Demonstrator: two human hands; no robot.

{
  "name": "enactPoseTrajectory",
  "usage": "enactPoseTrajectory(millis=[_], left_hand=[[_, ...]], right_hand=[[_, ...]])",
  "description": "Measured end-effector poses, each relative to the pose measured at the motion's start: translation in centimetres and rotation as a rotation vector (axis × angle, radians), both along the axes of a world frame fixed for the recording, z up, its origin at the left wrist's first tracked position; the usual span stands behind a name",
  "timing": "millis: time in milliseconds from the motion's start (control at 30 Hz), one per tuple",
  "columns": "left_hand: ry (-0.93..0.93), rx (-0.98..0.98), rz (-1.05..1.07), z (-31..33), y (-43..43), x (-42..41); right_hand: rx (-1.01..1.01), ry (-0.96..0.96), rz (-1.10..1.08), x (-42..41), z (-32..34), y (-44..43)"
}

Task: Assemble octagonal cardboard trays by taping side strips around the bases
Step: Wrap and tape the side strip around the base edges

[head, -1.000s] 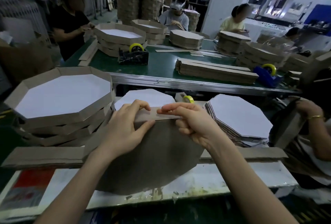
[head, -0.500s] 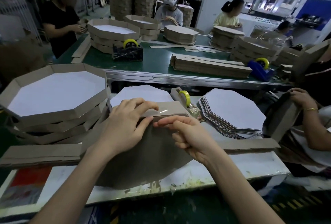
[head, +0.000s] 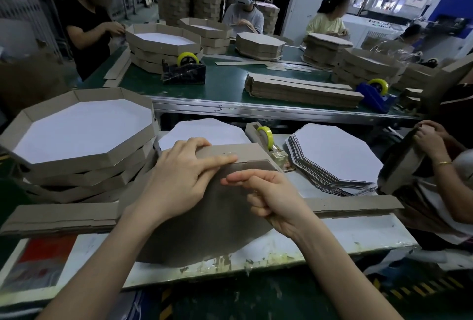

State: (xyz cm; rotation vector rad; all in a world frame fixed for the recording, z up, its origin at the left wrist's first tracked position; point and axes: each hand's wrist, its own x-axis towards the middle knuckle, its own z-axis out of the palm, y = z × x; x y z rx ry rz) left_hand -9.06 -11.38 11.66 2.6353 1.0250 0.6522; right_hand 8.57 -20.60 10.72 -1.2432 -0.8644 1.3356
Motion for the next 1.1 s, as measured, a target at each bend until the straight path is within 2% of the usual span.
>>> enactPoseTrajectory(millis=[233,433,633,667,767,833,933,1033,1100], left_hand=[[0.057,0.070,0.059,-0.4,0.3,0.8],[-0.169,0.004,0.134,-0.4,0.2,2.1],[-0.225,0.024,0.156,-0.7,0.4,2.6],[-0.221,0.032,0.155,-0.8,0.4,2.6],[-0.213,0.044,0.177,-0.7,0.6,2.4],[-0.207,0.041,0.186,-0.7,0.9,2.1],[-0.180,0.079,0.183,-0.6,1.1,2.2],[-0.147,0.082,0.168,-0.4,1.1,2.8],[-0.141,0.096,0.171,-0.4,1.1,2.9]], right_hand=[[0.001,-0.057,0.000,0.0,-0.8,0.8],[0.046,-0.113,-0.013,0.3,-2.0,1.1],[0.088,-0.142,0.012,0.8,-2.4,1.9],[0.070,-0.161,0.030,1.0,-2.6,2.1],[-0.059,-0.459,0.143,0.7,-4.4,1.2],[-0.104,-0.456,0.171,0.4,-5.7,0.1],[0.085,-0.354,0.041,2.6,-4.2,0.9],[0.303,-0.161,-0.222,7.4,-0.5,3.7],[0.327,-0.146,-0.409,11.0,0.3,6.2]])
